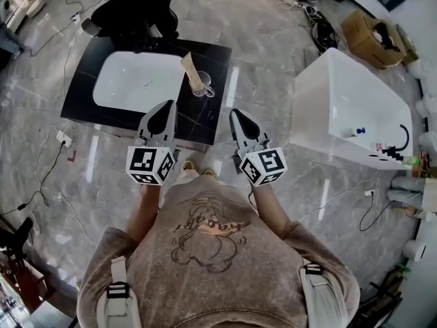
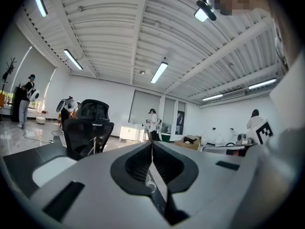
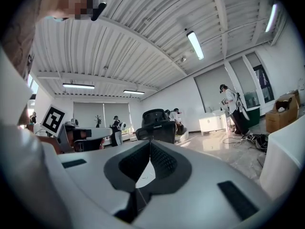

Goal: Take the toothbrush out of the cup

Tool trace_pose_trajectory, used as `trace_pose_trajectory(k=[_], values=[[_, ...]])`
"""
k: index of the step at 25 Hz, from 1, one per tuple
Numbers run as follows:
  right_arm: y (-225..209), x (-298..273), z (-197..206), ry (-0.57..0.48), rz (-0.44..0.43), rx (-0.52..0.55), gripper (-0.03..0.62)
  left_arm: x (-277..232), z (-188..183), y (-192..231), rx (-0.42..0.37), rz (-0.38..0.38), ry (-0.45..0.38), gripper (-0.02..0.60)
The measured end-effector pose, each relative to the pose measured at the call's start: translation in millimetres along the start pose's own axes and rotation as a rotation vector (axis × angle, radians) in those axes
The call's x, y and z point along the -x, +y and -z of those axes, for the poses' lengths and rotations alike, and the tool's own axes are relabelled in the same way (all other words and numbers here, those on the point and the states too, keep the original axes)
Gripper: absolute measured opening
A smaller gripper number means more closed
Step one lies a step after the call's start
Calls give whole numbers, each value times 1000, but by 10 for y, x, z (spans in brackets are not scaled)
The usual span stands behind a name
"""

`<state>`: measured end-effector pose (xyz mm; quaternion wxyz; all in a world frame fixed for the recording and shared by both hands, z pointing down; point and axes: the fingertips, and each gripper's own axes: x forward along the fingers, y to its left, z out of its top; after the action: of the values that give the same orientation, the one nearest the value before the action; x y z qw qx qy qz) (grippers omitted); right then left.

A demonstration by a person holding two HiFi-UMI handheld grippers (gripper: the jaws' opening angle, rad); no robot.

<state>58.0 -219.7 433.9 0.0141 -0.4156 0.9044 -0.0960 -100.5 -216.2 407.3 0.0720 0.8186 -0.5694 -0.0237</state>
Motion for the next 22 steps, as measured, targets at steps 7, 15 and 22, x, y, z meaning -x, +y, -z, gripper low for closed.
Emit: trace_pose_trajectory(k=[7, 15, 22], values=[[-174, -162, -72, -7, 40, 2, 18, -186, -59, 134, -18, 15, -12, 18], [-166, -352, -48, -9, 33, -3, 18, -324, -96, 206, -16, 66, -25, 21], [-197, -421, -17, 3, 28, -2, 18, -470, -145, 183, -5, 108, -54, 282]])
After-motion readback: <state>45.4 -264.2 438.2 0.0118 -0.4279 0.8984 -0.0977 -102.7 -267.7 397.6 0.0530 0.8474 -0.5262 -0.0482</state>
